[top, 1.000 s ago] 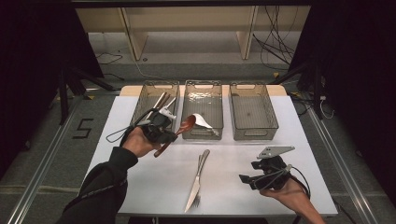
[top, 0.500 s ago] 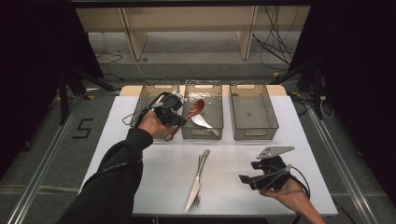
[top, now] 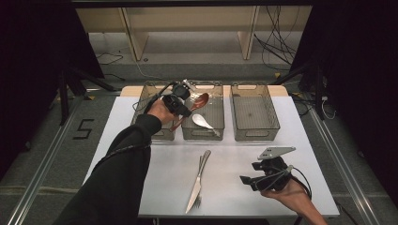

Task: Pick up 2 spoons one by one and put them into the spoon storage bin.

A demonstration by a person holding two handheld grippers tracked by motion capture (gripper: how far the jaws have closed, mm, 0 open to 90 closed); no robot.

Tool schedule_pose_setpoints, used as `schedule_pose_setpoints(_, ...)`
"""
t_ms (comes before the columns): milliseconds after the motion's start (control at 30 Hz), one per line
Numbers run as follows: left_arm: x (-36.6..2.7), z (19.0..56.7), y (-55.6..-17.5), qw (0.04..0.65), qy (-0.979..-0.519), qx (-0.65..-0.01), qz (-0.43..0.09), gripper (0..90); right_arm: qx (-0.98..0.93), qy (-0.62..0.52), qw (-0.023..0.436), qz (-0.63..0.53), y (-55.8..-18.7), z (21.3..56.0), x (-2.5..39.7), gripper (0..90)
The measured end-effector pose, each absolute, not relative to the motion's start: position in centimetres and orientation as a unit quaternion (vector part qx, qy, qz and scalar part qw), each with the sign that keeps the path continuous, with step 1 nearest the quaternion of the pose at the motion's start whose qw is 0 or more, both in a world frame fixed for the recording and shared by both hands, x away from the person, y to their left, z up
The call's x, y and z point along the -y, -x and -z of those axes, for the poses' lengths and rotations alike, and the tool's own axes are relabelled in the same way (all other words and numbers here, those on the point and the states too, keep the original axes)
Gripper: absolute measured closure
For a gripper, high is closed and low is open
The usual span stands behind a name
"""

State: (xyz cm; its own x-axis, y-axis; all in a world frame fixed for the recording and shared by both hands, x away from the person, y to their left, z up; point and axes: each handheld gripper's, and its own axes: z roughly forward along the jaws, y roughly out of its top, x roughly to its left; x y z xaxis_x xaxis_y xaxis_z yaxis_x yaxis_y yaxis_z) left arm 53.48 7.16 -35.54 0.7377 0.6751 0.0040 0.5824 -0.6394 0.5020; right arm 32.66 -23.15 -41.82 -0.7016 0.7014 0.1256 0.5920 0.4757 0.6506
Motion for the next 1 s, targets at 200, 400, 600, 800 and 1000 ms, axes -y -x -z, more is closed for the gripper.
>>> schedule_pose_setpoints(200, -6.3, 35.4, -54.7, 0.233, -0.903, -0.348, -0.092, 81.0, -0.856, -0.376, 0.078, -0.345, -32.7, 41.8, 23.1, 31.6)
schedule_pose_setpoints(400, -5.6, 35.4, -55.6, 0.243, -0.897, -0.358, -0.09, 80.9, -0.856, -0.375, 0.077, -0.346, -32.7, 41.8, 23.2, 31.7)
schedule_pose_setpoints(600, -4.8, 35.6, -56.2, 0.246, -0.895, -0.364, -0.084, 80.9, -0.857, -0.374, 0.078, -0.347, -32.6, 41.8, 23.2, 31.7)
schedule_pose_setpoints(800, -4.0, 35.7, -56.5, 0.249, -0.893, -0.365, -0.082, 80.9, -0.857, -0.373, 0.078, -0.347, -32.6, 41.8, 23.2, 31.7)
schedule_pose_setpoints(1000, -3.5, 36.0, -56.9, 0.254, -0.89, -0.372, -0.078, 80.7, -0.856, -0.375, 0.075, -0.347, -32.6, 41.7, 23.2, 31.7)
